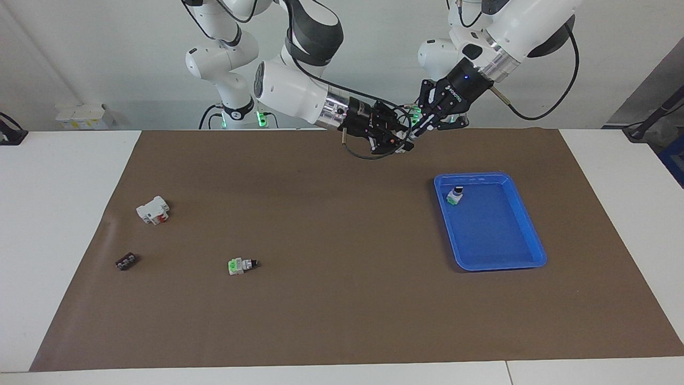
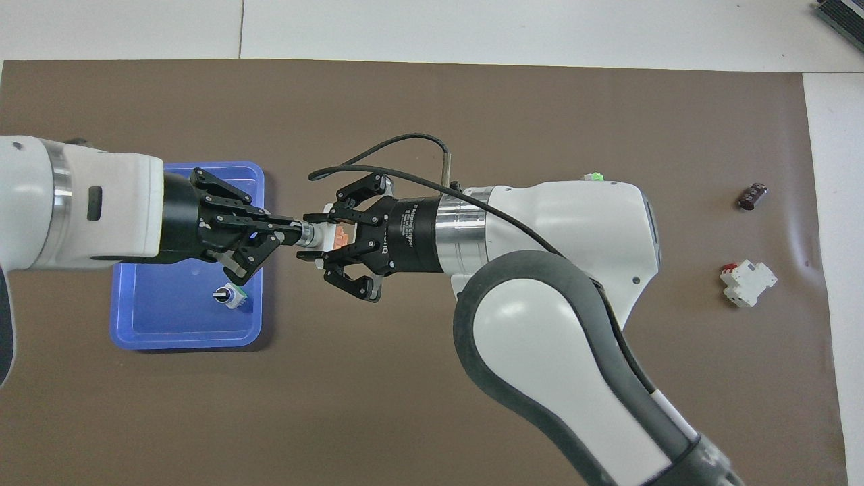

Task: Turn and place switch with both arms
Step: 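Open the right gripper and pull the switch away with the left gripper, then lower the switch into the blue tray while the right gripper withdraws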

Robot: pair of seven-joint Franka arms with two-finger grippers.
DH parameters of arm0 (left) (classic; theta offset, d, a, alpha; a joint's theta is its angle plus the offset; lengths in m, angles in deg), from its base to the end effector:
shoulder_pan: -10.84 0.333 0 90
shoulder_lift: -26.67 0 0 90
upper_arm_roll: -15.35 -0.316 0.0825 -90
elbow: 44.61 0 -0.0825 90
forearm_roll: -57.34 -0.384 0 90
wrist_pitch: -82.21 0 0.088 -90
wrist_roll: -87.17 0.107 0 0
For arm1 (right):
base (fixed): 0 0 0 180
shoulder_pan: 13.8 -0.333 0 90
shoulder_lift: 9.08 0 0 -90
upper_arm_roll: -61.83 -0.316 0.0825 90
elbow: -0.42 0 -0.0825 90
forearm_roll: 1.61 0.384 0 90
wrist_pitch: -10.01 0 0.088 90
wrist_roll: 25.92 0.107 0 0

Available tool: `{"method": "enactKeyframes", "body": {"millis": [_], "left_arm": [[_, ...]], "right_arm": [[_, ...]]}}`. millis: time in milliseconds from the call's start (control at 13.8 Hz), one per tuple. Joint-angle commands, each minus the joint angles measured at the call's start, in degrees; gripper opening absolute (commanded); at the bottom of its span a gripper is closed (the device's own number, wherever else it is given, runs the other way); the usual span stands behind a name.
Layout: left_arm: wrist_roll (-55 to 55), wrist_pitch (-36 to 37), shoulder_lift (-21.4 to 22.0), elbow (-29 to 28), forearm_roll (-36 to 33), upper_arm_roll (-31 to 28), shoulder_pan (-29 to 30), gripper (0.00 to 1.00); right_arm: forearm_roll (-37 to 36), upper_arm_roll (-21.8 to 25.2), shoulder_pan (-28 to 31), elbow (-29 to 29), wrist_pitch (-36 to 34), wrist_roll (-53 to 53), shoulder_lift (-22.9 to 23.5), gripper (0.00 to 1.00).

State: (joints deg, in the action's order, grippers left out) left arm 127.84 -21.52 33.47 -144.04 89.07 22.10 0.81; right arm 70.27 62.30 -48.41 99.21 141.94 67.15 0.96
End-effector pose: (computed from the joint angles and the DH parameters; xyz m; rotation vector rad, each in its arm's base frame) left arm 0.5030 -0.2014 0.6446 2.3546 -1.1694 0.3988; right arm 0.5300 0.3837 0.5336 -1.3982 1.6641 0.9772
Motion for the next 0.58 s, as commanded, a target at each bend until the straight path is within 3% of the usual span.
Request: {"method": "enactKeyframes", "body": {"millis": [0,289,506], "left_arm": [[2.5,-1.0,1.4,-3.0,-5.3,-1.2,2.4,0.0],[2.5,-0.9,1.4,-3.0,-5.4,-1.3,3.4,0.0],[2.6,-1.0,1.5,-3.7,-11.2,-1.3,3.6,0.0]], "right_arm": [[-0.5,0.8,1.4,0.7,0.0,2.6,-3.4,1.0],[-4.3,1.1,2.2,1.9,-0.4,2.5,-5.8,1.0],[-14.6,1.2,4.7,3.0,-1.1,2.3,-7.3,1.0]]}}
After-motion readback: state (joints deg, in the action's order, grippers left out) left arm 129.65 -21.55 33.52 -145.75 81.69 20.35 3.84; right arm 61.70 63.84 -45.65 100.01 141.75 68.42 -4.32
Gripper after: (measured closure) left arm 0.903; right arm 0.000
